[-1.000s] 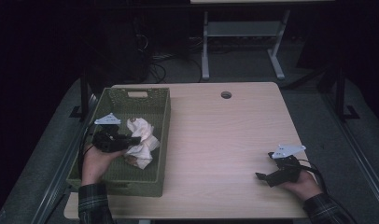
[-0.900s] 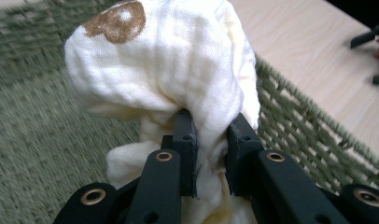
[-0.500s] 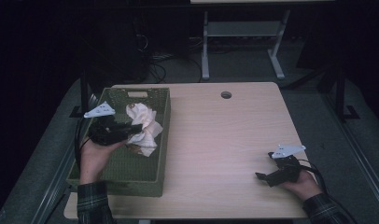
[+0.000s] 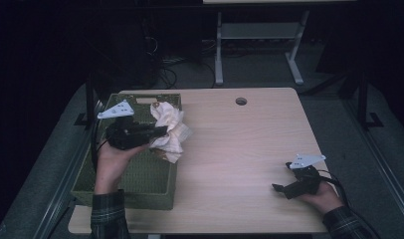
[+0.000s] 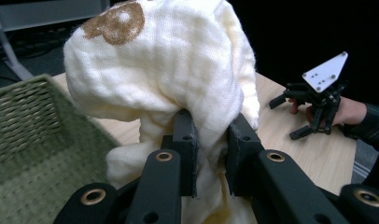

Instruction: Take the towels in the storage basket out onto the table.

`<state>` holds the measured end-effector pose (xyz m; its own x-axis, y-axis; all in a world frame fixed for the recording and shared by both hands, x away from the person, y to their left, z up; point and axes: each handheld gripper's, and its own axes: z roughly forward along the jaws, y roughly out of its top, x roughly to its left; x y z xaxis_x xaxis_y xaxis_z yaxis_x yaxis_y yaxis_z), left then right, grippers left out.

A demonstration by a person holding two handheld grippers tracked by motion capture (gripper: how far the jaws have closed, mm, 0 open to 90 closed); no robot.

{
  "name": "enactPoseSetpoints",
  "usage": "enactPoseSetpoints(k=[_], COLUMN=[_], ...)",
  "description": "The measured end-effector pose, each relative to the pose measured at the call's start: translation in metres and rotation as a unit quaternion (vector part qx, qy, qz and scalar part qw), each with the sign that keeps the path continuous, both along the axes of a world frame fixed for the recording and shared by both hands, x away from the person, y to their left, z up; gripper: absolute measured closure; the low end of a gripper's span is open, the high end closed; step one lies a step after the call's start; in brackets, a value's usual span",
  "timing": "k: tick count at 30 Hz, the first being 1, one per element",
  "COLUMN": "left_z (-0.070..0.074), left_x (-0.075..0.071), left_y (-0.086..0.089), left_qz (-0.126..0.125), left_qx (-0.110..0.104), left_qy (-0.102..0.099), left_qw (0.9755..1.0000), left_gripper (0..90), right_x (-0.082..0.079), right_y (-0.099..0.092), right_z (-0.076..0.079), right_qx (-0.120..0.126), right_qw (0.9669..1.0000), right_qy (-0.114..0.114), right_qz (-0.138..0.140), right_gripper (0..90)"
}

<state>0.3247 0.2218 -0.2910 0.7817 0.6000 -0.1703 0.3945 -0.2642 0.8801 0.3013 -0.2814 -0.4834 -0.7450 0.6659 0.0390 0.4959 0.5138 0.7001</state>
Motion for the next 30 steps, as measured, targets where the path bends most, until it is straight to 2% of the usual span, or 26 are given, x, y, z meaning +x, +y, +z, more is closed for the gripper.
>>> enactPoseSetpoints(k=[10,15,22,30], left_z=[-0.002,-0.002,-0.002,-0.006], left_x=[0.01,0.011,0.013,0.016], left_y=[-0.04,-0.056,-0.08,-0.109], left_qz=[-0.043,-0.055,-0.076,-0.1], left_qx=[0.008,0.008,0.009,0.014], left_qy=[0.003,-0.001,-0.006,-0.002], left_qw=[0.999,0.9985,0.9971,0.9949], left_gripper=[76.3,76.2,76.1,76.1], right_x=[0.0,0.0,0.0,0.0], right_y=[0.0,0.0,0.0,0.0], right_z=[0.0,0.0,0.0,0.0], right_qx=[0.0,0.0,0.0,0.0], right_qw=[1.0,1.0,1.0,1.0], right_qy=[0.0,0.0,0.0,0.0], right_qz=[0.0,0.0,-0.001,-0.001], right_gripper=[0.5,0.5,0.5,0.5])
